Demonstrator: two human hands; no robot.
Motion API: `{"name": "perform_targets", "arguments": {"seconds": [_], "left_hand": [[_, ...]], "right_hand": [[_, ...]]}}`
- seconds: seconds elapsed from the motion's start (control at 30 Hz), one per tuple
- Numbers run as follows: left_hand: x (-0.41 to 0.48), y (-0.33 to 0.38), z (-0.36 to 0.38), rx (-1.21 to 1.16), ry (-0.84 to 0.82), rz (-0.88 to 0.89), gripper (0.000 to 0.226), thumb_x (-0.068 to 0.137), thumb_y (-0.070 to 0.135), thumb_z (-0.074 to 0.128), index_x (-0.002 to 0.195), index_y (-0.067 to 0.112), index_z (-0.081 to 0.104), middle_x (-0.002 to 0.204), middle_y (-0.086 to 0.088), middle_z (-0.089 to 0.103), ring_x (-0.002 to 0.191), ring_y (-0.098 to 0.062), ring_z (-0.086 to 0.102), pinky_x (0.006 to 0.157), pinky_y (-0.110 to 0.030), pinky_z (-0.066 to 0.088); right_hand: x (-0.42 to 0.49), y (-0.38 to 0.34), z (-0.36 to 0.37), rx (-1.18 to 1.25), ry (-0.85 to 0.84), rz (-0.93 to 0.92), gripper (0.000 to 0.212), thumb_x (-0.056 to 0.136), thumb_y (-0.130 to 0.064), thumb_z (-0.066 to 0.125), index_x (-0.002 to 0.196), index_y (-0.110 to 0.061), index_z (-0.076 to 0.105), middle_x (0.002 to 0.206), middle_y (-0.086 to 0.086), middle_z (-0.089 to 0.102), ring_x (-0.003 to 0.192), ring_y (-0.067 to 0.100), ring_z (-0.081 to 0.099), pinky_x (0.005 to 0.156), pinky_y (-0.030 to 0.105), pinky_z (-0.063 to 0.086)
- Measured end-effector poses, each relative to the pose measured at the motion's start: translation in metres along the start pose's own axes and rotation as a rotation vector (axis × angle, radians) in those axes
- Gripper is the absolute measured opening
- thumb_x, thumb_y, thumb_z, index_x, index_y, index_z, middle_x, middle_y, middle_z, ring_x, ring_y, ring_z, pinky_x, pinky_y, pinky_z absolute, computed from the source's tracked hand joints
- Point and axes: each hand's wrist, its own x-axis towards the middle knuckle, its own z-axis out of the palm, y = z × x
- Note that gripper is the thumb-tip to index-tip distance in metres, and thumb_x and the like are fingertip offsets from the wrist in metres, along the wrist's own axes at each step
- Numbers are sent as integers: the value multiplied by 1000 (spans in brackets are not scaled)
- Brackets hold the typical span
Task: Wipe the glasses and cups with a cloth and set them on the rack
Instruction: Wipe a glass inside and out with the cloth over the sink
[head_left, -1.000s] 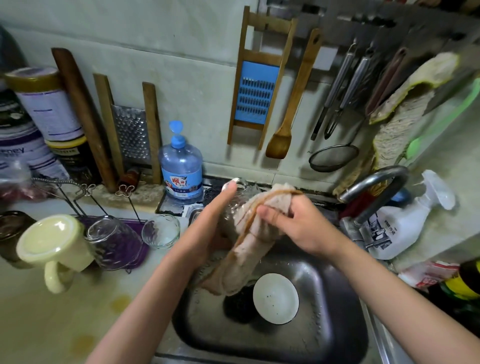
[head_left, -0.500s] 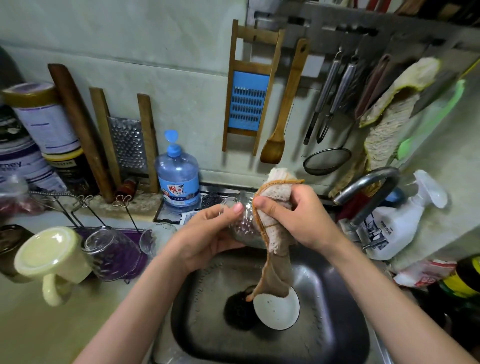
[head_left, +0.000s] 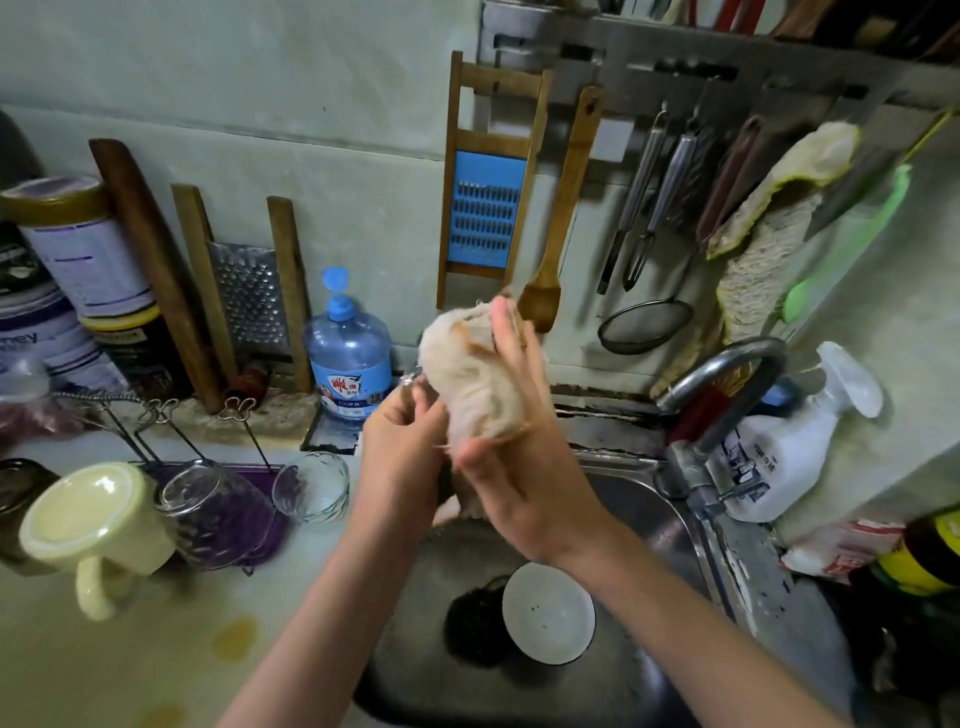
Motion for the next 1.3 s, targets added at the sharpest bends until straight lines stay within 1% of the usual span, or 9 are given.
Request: {"name": "perform_targets", "arguments": {"seconds": [0.13, 0.23, 0.37, 0.5, 0.63, 0.77, 0.93, 1.07, 1.3], "left_hand": [[-3, 9, 4, 89, -61, 77, 35, 65, 30, 81, 80, 10, 56, 78, -10, 48, 72, -21, 47, 67, -34, 47], [-6, 15, 7, 151, -98, 137, 51, 61, 32, 88, 52, 26, 39, 60, -1, 47, 66, -15, 51, 68, -33, 44], [-14, 10, 6, 156, -203, 171, 43, 70, 18, 82, 44, 25, 49, 55, 13, 57, 61, -3, 60, 66, -21, 53], [-14, 0, 6, 124, -142, 207, 51, 71, 16, 83, 47, 14, 37, 48, 8, 44, 52, 1, 49, 59, -17, 46], [-16, -4, 10, 155, -62, 281, 38, 72, 19, 80, 53, 9, 49, 53, -5, 35, 54, 3, 42, 55, -12, 41], [-13, -6, 2, 16, -17, 80, 41, 57, 41, 80, 58, 23, 43, 64, -3, 45, 60, -11, 42, 54, -23, 41], [-18, -9, 0, 64, -76, 109, 47, 63, 34, 84, 49, 25, 40, 55, 3, 46, 57, -14, 44, 56, -29, 40], [-24, -11, -1, 31, -154, 42, 44, 62, 31, 84, 50, 25, 42, 66, -6, 47, 73, -20, 48, 73, -39, 44], [-25, -13, -6, 104, -169, 94, 46, 62, 34, 81, 49, 25, 38, 59, 1, 38, 64, -11, 39, 67, -27, 41]], "right_hand": [[13, -3, 6, -84, 193, -9, 62, 96, -49, 28, 146, -14, 35, 159, 13, 17, 147, 28, 19, 118, 46, 23], [30, 3, -2, 447, 343, 385, 53, 96, -58, 37, 114, -15, 63, 110, 9, 68, 110, 1, 60, 98, 23, 46], [48, 15, -34, 1181, 138, 874, 65, 93, -64, 34, 101, -10, 69, 95, 12, 73, 90, 24, 70, 88, 38, 54], [37, 6, -14, 1032, 358, 936, 63, 94, -62, 36, 94, -11, 72, 93, 12, 75, 91, 27, 71, 93, 45, 53], [10, -22, 25, 465, 460, 529, 71, 95, -62, 22, 81, -4, 61, 86, 17, 68, 88, 33, 65, 88, 55, 48], [-20, -16, 38, 75, 339, 157, 45, 101, -46, 31, 129, -15, 50, 134, -1, 54, 129, 20, 48, 112, 45, 33], [2, -15, 14, 701, 536, 450, 39, 102, -39, 37, 113, -8, 57, 96, -10, 70, 93, 3, 66, 83, 21, 52], [18, 5, -21, 1201, 535, 954, 61, 94, -61, 33, 99, -13, 70, 92, 10, 75, 86, 24, 71, 79, 35, 56], [6, 1, -23, 1173, 477, 1109, 56, 96, -55, 37, 86, -11, 70, 81, 11, 73, 68, 22, 70, 70, 32, 54]]}}
